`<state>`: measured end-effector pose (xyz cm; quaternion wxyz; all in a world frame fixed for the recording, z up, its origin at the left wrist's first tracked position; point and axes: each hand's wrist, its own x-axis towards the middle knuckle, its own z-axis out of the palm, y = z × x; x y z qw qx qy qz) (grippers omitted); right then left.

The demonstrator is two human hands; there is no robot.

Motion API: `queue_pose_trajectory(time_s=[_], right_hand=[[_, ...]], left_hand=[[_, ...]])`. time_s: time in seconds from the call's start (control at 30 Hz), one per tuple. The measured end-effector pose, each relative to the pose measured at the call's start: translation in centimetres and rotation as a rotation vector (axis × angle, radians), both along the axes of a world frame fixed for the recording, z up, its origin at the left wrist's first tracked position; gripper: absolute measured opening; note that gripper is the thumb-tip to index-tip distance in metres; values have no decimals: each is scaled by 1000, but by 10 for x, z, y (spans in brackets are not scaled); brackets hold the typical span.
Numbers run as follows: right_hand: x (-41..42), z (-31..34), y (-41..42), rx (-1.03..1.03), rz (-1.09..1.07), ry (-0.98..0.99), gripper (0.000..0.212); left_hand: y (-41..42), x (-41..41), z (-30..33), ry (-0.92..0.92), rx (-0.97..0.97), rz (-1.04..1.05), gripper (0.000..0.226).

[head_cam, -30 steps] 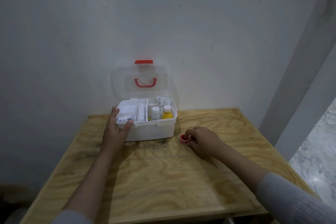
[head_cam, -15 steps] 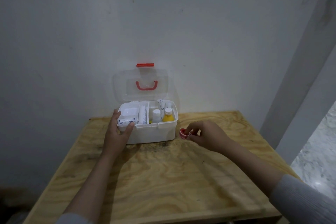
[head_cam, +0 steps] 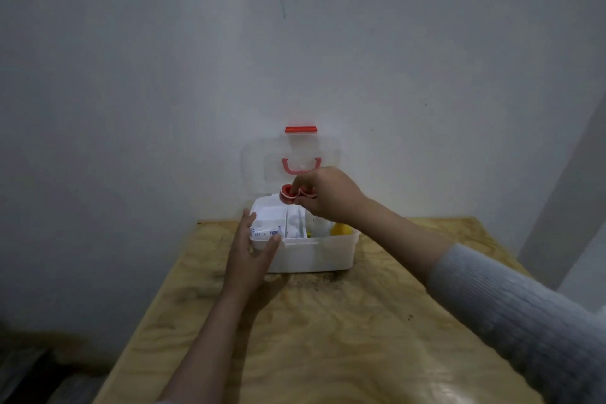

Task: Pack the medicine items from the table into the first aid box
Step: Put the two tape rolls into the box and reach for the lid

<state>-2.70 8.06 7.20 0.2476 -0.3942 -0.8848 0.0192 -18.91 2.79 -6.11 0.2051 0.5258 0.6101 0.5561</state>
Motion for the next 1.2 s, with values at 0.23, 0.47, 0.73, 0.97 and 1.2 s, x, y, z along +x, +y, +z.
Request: queue_pose_trajectory(time_s=[0.23, 0.47, 0.73, 0.97, 1.2], right_hand=[[-66, -28, 35, -23, 42, -242, 21], [-72, -40, 49, -111, 19, -305, 22], [-44, -26, 45, -79, 41, -129, 24], [2, 5, 52, 402, -129, 189, 29], [14, 17, 75, 35, -401, 148, 60]], left_hand=[[1, -2, -3, -34, 8, -26, 70], [4, -4, -6, -19, 33, -36, 67], [4, -3, -6, -2, 34, -20, 67], [4, -3, -5, -20, 32, -21, 67], [2, 0, 0, -15, -4, -20, 69]])
